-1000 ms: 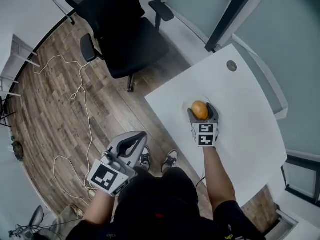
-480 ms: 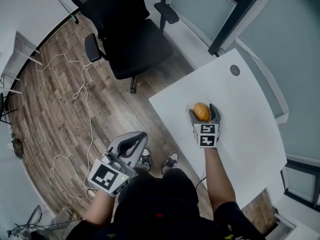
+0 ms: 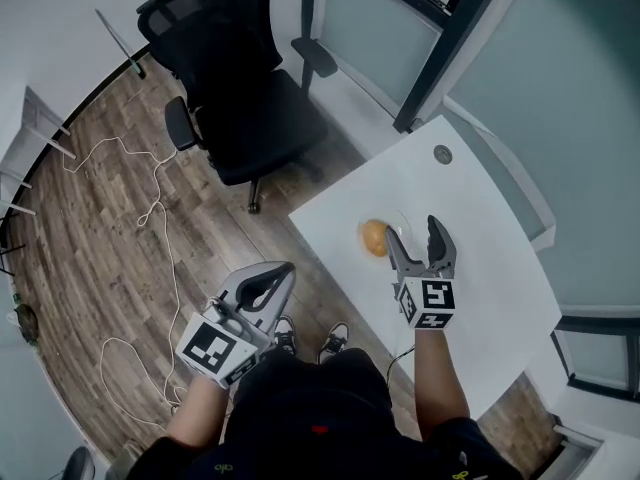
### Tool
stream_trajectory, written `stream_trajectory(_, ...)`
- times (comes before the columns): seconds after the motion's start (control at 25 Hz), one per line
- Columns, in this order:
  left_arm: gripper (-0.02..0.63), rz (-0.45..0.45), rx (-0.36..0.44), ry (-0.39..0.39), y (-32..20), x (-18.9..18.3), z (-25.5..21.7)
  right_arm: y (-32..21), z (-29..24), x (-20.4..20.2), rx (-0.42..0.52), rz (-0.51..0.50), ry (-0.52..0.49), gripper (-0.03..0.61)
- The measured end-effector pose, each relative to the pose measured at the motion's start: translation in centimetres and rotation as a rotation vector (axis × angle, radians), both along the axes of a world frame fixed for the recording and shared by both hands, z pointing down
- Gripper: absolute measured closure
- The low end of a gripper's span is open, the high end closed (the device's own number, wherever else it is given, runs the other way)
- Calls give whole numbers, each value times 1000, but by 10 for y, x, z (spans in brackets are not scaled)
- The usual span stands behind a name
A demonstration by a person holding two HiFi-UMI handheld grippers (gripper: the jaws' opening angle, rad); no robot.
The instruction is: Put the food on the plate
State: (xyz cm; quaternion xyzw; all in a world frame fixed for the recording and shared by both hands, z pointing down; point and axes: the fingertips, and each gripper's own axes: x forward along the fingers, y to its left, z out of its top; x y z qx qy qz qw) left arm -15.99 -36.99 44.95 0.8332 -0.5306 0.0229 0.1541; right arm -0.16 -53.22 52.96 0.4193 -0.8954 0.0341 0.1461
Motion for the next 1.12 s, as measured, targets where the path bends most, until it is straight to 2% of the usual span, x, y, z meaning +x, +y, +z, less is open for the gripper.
stream_trajectory(0.08, 589, 15, 25, -3, 4, 2, -15, 16, -35, 2, 47, -3, -47, 208)
stream_trajectory(0.12, 589, 23, 39, -2, 6, 2, -22, 24, -52, 4, 77, 3, -59, 246)
stream_trajectory(0.16, 589, 31, 53, -1, 8, 3, -28, 32, -67, 6, 110, 13, -62, 337)
stream_trajectory(0.2, 589, 40, 67, 0, 9, 4, -33, 39, -81, 8, 142, 22, -60, 398)
stream_trajectory(0.32, 589, 67, 100, -2, 13, 7, -47, 59, -114, 13, 205, 48, -56, 496)
stream_trajectory(0.4, 589, 84, 115, -9, 16, 10, -54, 71, -132, 17, 229, 65, -63, 531)
stream_trajectory(0.76, 589, 152, 182, -17, 24, 32, -80, 124, -192, 43, 331, 56, -81, 547)
stream_trajectory(1.12, 589, 179, 234, -22, 25, 51, -99, 144, -212, 59, 367, 49, -85, 547)
